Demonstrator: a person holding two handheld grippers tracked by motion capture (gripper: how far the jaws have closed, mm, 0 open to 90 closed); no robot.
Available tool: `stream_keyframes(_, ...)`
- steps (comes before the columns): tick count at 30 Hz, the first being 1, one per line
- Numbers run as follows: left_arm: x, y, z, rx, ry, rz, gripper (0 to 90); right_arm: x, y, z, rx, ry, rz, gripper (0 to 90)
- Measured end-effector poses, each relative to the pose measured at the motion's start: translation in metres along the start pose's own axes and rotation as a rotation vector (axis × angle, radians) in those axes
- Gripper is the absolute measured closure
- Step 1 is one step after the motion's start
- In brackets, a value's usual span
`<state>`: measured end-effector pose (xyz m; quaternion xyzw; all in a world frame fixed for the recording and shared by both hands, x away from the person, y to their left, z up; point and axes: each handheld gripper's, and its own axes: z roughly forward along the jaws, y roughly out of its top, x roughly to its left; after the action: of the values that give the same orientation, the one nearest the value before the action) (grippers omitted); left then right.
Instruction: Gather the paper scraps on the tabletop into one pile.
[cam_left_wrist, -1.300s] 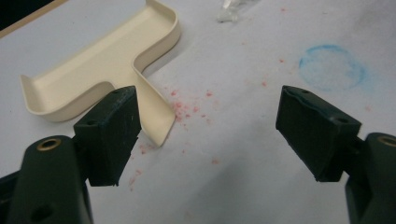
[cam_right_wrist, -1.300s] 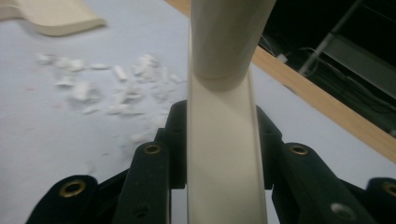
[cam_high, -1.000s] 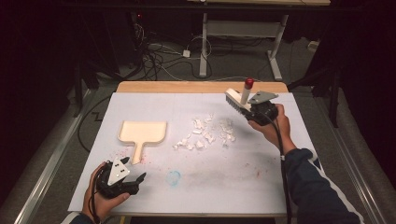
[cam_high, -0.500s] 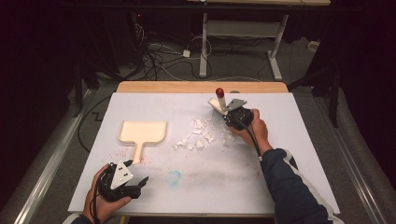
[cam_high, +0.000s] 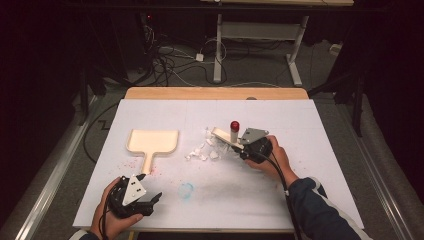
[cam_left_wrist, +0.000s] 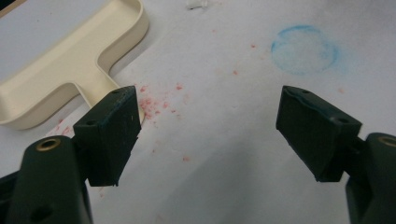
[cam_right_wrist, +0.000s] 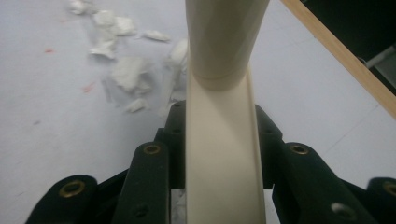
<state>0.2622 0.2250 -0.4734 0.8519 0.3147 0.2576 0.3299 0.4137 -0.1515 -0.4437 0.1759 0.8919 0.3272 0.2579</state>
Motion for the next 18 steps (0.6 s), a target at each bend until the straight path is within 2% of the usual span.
stream_keyframes(2, 0.000, 0.000, 0.000, -0.003, -0.001, -0.002, 21.5, 0.005, 0.002, -0.005, -0.006, -0.002, -0.006, 67.5)
stream_keyframes(6, -0.001, 0.001, -0.001, -0.002, 0.000, 0.000, 21.5, 0.004, 0.006, -0.011, -0.013, -0.008, -0.013, 67.6)
stream_keyframes(9, -0.001, 0.001, -0.001, -0.003, -0.001, 0.000, 21.5, -0.002, 0.012, -0.017, -0.023, -0.017, -0.007, 67.6)
stream_keyframes(11, -0.001, 0.000, 0.000, -0.004, -0.002, -0.006, 21.4, -0.012, 0.020, -0.021, -0.043, -0.022, 0.010, 67.6)
stream_keyframes(14, 0.001, -0.001, 0.000, -0.003, -0.007, -0.009, 21.1, -0.019, 0.028, -0.022, -0.057, -0.026, 0.019, 67.6)
stream_keyframes(16, 0.001, -0.001, 0.000, -0.005, -0.009, -0.016, 21.1, -0.029, 0.038, -0.018, -0.075, -0.018, 0.036, 67.6)
stream_keyframes(17, 0.001, -0.001, -0.001, 0.000, -0.017, -0.027, 21.1, -0.029, 0.038, -0.018, -0.075, -0.018, 0.036, 67.6)
stream_keyframes(18, 0.001, -0.002, -0.001, 0.000, -0.017, -0.029, 21.1, -0.034, 0.045, -0.011, -0.062, -0.055, 0.015, 67.6)
